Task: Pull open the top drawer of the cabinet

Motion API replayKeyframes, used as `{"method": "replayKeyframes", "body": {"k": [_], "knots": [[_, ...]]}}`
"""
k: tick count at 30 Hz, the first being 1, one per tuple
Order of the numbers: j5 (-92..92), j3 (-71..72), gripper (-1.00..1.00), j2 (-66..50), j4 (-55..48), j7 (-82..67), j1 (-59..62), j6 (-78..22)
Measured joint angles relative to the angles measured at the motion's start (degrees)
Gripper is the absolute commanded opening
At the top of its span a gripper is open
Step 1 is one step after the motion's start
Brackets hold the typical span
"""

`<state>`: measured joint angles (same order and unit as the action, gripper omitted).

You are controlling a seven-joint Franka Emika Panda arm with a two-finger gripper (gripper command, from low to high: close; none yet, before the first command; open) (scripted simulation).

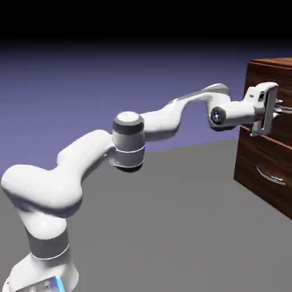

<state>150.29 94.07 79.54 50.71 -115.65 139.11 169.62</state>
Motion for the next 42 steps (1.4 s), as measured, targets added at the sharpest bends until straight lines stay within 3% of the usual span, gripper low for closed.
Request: {"method": "replayKeyframes", "body": {"k": [35,42], "knots": [[11.3,-14.4,-1.00,-1.6,72.7,-16.2,-50.2,-23.3],[9.8,-17.4,-1.00,12.8,73.6,-0.5,-47.0,-27.8]]}}
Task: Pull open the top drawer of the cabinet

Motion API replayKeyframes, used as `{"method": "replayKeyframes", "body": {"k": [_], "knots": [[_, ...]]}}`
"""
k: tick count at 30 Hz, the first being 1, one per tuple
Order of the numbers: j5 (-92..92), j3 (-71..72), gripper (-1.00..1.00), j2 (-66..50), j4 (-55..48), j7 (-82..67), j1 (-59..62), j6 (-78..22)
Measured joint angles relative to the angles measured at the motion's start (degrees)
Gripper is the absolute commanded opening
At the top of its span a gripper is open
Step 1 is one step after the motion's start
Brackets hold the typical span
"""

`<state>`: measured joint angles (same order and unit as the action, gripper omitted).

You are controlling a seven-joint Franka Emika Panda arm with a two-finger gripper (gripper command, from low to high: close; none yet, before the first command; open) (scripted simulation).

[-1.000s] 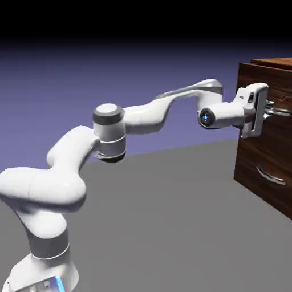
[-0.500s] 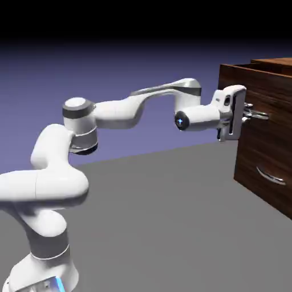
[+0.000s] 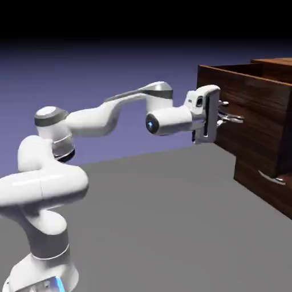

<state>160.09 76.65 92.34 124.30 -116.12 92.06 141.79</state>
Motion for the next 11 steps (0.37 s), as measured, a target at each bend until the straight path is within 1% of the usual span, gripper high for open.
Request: {"method": "replayKeyframes", "body": {"k": [3,8,9,11], "knots": [[-1.1,-0.7,-1.00,6.2,0.5,6.8,1.4,-2.1],[-2.7,-0.8,-1.00,8.5,10.7,7.9,-6.7,-4.3],[-2.9,-0.9,1.00,8.6,11.7,7.8,-7.6,-4.5],[-2.8,-0.9,1.00,8.6,11.6,7.7,-7.6,-4.4]]}}
